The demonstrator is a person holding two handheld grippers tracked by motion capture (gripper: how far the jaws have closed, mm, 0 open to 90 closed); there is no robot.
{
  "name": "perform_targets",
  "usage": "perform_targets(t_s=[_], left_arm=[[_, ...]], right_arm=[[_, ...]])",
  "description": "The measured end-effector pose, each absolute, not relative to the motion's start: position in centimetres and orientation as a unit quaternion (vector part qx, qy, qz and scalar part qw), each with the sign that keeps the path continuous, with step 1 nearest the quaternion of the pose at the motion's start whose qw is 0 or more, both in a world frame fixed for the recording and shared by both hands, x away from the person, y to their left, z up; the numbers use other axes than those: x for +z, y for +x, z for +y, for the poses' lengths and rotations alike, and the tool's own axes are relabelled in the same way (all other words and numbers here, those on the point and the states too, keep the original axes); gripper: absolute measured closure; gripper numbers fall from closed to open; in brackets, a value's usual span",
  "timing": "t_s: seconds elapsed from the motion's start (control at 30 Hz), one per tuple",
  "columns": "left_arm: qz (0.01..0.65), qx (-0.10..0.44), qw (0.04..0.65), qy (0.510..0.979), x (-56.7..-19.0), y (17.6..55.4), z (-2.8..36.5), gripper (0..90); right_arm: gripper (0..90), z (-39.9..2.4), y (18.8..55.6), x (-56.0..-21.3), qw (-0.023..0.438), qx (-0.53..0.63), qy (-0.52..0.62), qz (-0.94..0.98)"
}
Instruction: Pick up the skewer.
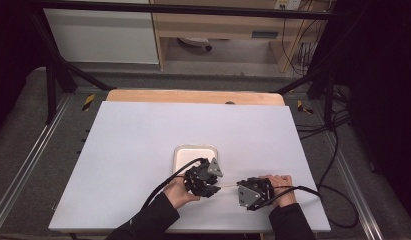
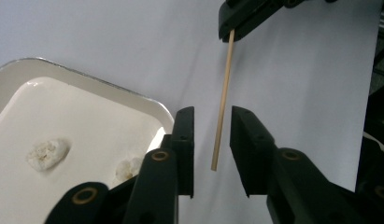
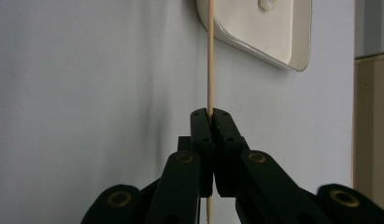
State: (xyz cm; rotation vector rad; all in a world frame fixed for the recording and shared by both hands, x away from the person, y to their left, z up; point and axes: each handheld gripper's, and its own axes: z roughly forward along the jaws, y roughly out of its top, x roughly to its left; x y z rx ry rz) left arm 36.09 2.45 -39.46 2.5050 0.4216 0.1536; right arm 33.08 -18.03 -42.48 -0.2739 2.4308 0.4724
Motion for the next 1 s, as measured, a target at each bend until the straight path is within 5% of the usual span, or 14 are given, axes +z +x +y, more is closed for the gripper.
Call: perform_targets(t_s=[0.2,0.57,1.0], left_arm=[[0.149,0.047,0.254,0.954,-39.5,36.5,1.8,68.6],[0.140,0.030,0.207,0.968,-40.2,37.0,0.5,85.5],[0.123,0.045,0.196,0.972,-40.6,36.5,0.3,88.3]], right_arm=[[89.2,-17.7,33.1,-42.3,0.321,0.169,-0.112,0.925],[89.2,-16.6,33.3,-42.0,0.324,0.142,-0.141,0.924],[88.6,-16.3,33.1,-42.2,0.323,0.128,-0.145,0.926]])
